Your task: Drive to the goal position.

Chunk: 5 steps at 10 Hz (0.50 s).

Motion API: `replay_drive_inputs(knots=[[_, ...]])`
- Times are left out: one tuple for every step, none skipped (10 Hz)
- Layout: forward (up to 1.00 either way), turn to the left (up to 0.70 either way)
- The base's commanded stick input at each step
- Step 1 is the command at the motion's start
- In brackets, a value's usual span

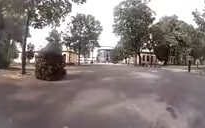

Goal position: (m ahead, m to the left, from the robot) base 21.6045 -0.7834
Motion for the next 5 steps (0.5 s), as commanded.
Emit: replay_drive_inputs(knots=[[0.70,0.00],[0.70,-0.10],[0.70,-0.25],[0.70,-0.31],[0.70,-0.18]])
